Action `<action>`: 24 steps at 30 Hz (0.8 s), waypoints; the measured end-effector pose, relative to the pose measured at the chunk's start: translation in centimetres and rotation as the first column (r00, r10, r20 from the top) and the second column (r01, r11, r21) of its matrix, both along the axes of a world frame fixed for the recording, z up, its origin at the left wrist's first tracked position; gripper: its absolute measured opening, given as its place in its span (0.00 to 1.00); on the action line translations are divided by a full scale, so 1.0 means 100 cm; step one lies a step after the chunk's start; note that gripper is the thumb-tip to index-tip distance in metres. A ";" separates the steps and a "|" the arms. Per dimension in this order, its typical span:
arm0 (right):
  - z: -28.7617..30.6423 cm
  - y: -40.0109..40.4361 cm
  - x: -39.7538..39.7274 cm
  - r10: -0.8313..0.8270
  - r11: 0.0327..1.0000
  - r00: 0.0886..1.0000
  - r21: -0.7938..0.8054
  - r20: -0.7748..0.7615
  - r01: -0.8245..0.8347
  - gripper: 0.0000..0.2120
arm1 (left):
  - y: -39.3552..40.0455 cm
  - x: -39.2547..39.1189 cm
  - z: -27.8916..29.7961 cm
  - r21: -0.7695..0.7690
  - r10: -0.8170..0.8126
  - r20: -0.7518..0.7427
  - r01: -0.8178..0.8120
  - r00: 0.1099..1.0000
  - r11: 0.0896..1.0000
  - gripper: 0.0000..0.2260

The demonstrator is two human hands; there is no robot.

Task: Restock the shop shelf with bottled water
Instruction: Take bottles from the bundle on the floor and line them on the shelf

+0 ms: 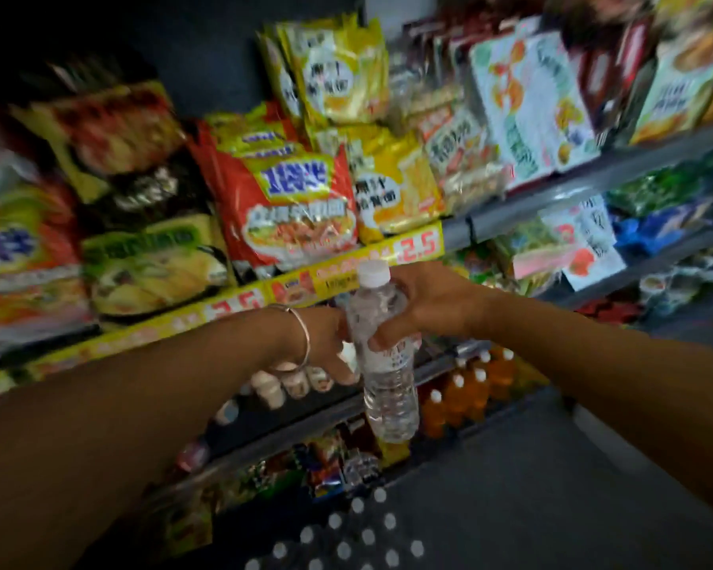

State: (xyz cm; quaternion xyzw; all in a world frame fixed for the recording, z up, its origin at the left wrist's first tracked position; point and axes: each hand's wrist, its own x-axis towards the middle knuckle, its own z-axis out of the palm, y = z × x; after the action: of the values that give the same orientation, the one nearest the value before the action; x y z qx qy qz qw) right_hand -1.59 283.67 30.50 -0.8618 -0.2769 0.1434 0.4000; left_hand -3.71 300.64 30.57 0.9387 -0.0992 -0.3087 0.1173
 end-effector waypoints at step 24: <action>0.486 0.164 0.003 -0.102 0.949 0.890 0.311 0.444 -0.046 0.20 | 0.177 -0.037 0.452 -0.141 0.248 0.448 -0.206 0.859 0.968 0.13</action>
State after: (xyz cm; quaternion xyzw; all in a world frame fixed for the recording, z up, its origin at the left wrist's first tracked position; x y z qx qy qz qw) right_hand -1.29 300.11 79.08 -0.8007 -0.3693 -0.1138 0.4577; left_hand -7.36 318.37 75.79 0.9840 -0.0267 -0.0558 0.1673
